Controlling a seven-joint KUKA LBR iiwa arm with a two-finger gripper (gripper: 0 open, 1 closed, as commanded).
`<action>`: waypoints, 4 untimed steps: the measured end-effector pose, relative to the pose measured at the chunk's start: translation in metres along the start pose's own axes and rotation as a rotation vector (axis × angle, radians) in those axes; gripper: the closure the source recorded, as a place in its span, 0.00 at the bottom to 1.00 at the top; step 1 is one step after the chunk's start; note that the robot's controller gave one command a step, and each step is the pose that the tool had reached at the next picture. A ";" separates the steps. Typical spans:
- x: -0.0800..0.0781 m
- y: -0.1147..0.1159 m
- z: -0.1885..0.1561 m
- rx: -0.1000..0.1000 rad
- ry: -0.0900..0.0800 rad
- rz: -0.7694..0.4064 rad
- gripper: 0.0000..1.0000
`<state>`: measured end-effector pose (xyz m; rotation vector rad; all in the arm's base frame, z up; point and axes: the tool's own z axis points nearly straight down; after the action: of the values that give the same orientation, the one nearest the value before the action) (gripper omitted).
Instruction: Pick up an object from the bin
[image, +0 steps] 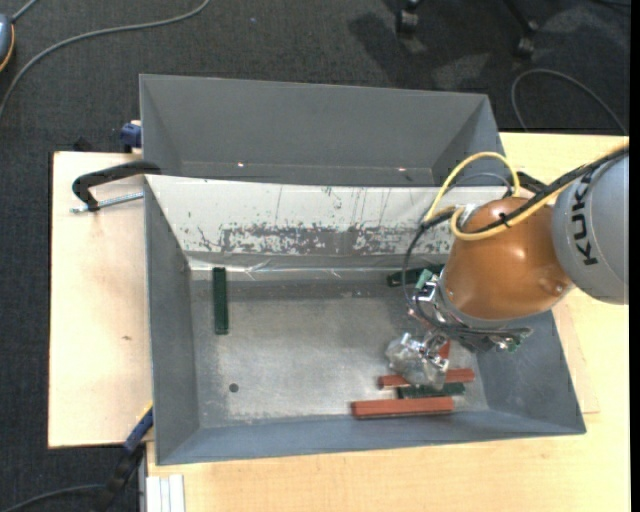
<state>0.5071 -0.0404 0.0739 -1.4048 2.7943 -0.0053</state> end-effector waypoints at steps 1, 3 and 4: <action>-0.010 0.001 -0.072 -0.001 0.003 0.294 1.00; 0.008 0.015 0.007 -0.012 0.015 0.270 0.00; -0.003 -0.057 0.003 -0.003 0.006 0.079 0.00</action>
Offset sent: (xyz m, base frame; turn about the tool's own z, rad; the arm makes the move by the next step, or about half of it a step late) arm 0.0013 0.0070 0.0692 0.2941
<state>0.5547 -0.0717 0.0715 -1.2958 2.8534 -0.0047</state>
